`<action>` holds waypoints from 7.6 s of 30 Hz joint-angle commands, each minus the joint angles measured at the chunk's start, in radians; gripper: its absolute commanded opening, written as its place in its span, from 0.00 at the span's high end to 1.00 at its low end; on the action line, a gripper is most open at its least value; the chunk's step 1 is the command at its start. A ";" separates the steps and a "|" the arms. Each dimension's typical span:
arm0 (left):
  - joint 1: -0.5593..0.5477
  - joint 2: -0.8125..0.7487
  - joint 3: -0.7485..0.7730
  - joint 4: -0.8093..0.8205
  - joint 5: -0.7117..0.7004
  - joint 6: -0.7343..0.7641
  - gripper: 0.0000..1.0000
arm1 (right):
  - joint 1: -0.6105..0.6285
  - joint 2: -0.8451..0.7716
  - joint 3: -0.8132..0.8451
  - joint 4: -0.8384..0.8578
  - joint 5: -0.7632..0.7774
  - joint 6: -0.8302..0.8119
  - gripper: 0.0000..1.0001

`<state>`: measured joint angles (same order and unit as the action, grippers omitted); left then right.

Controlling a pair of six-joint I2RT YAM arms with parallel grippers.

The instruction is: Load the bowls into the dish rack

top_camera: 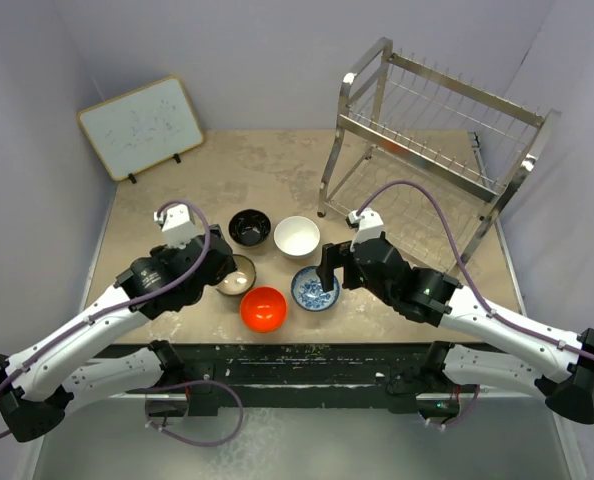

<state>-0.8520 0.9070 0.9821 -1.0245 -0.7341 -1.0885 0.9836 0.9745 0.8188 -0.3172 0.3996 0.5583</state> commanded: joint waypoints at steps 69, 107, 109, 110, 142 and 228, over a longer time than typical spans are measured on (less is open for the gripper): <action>0.001 -0.276 -0.116 0.116 0.134 0.336 0.01 | 0.193 0.553 0.046 0.194 -0.063 -0.129 0.58; 0.001 -0.275 -0.105 0.118 0.147 0.345 0.01 | -0.078 0.127 0.025 0.412 -0.389 0.035 1.00; 0.001 -0.277 -0.105 0.118 0.147 0.345 0.01 | -0.121 0.130 0.007 0.465 -0.436 0.051 1.00; 0.001 -0.279 -0.105 0.119 0.147 0.345 0.01 | -0.145 0.131 -0.007 0.504 -0.463 0.063 1.00; 0.001 -0.276 -0.043 0.103 0.140 0.391 0.01 | -0.520 0.349 -0.144 1.109 -0.906 0.445 1.00; 0.001 -0.264 -0.025 0.093 0.188 0.476 0.01 | -0.969 1.174 0.215 1.988 -0.910 0.982 1.00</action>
<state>-0.8520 0.6559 0.9554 -0.9733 -0.5537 -0.6376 0.0185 2.1448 0.9821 1.5242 -0.5175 1.5124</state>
